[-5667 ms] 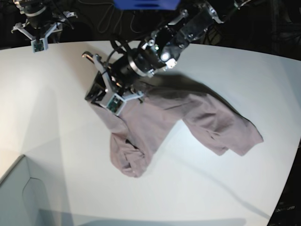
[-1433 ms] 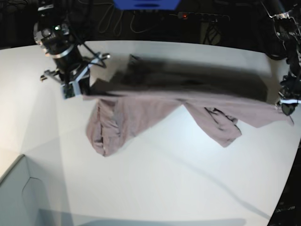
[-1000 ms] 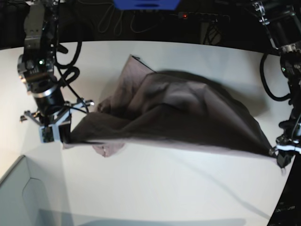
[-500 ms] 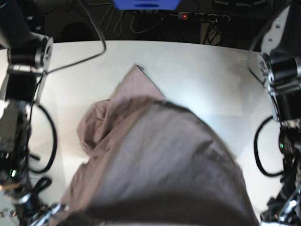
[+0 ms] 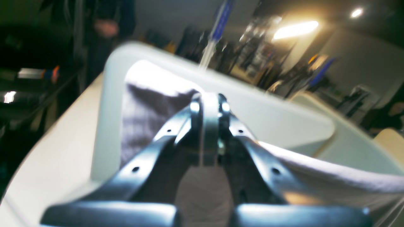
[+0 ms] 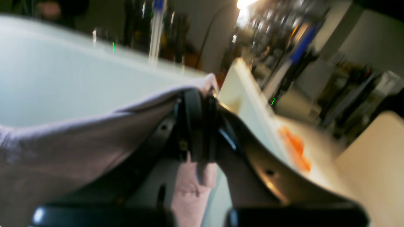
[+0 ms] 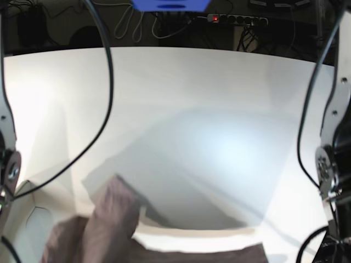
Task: Layout the t-shirt on the table in an organized manner, then fold the t-shirt properly
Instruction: 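Lift the t-shirt with both grippers and shake it out in the air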
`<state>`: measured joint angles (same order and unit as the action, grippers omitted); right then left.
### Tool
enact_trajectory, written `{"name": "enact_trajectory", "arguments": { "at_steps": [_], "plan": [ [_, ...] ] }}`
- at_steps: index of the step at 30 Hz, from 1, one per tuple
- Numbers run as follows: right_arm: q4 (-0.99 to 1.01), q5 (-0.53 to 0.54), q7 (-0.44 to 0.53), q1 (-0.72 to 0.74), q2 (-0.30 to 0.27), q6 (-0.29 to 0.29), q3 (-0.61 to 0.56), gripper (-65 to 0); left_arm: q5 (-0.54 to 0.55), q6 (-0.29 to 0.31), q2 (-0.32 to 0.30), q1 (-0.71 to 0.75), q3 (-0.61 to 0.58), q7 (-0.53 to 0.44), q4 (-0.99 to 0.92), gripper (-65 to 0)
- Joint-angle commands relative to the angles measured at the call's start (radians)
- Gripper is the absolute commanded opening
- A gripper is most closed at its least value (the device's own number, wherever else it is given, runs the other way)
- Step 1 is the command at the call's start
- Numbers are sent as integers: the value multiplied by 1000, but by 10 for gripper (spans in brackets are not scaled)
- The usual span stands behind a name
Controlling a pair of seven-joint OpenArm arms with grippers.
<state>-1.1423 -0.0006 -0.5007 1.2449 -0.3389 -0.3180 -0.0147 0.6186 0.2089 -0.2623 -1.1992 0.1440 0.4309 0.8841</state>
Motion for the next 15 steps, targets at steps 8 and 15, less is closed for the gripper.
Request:
{"name": "enact_trajectory", "arguments": {
  "at_steps": [8, 15],
  "plan": [
    [-135, 0, -2, -67, -15, 6, -38, -650, 11, 4, -18, 15, 3, -30, 14, -649],
    [-423, 0, -26, -485, -13, 6, -34, -650, 14, 5, -61, 278, 9, -31, 68, -649]
  ]
}}
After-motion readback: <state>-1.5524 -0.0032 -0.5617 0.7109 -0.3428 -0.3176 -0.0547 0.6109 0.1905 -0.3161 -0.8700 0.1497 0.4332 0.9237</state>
